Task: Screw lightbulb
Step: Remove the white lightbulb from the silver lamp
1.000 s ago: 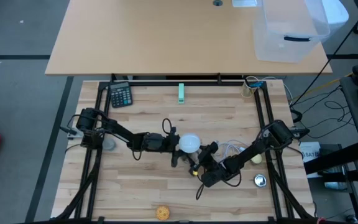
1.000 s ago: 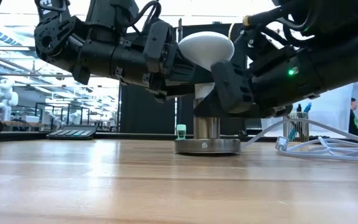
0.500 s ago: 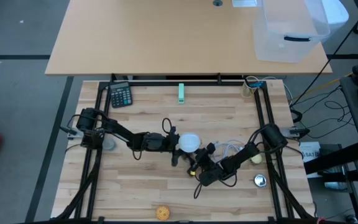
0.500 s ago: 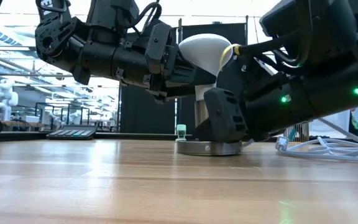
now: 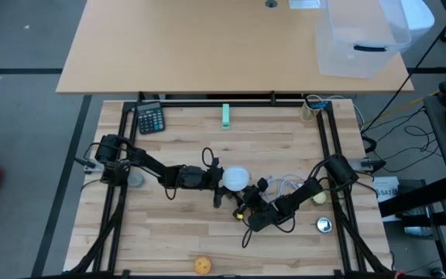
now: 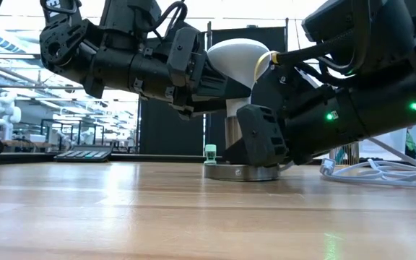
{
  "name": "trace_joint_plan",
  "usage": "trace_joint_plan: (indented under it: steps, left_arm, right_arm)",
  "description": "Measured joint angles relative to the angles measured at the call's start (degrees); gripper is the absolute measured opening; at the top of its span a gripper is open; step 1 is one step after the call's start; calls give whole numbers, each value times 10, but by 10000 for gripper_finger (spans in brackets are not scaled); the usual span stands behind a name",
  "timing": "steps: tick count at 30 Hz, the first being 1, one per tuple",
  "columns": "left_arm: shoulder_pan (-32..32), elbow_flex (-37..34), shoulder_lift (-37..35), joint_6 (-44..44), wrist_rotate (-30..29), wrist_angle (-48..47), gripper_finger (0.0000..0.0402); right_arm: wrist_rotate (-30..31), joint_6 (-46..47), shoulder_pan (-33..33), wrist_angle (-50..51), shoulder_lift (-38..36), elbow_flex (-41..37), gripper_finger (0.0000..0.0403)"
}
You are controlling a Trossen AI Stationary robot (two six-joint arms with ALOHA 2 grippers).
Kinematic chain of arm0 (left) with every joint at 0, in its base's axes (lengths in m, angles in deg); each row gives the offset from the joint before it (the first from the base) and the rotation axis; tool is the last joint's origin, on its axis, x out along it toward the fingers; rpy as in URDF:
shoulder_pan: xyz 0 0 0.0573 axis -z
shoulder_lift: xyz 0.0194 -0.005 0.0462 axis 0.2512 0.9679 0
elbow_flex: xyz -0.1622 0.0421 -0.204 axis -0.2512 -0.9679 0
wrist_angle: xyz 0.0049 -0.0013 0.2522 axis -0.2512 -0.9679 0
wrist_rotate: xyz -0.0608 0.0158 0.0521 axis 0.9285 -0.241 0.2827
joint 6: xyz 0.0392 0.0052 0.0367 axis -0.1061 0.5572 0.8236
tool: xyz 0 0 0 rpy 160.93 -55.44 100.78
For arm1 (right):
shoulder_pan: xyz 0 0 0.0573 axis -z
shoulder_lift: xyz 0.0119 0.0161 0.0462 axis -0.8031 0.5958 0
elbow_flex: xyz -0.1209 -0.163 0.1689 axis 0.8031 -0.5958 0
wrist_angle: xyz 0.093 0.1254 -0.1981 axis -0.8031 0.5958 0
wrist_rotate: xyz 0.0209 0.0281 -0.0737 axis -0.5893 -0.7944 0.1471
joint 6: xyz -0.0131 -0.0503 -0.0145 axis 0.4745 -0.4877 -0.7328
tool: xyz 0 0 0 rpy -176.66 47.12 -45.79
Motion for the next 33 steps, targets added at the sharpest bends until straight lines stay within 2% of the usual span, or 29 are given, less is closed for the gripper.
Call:
trace_joint_plan:
  steps: [5, 17, 23, 33]
  left_arm:
    - [0, 0, 0, -2, -5, 0, 181]
    - [21, 3, 0, -62, -99, -3, 181]
    - [43, 17, 1, -84, -171, -19, 181]
    - [82, 73, 2, -124, -305, -115, 181]
  right_arm:
    - [-2, 0, 0, 0, 0, 0, 154]
    - [-10, 6, 0, -1, 0, 0, 154]
    - [-10, 8, 0, -1, 0, 0, 154]
    - [-9, 11, 5, -3, 0, 0, 154]
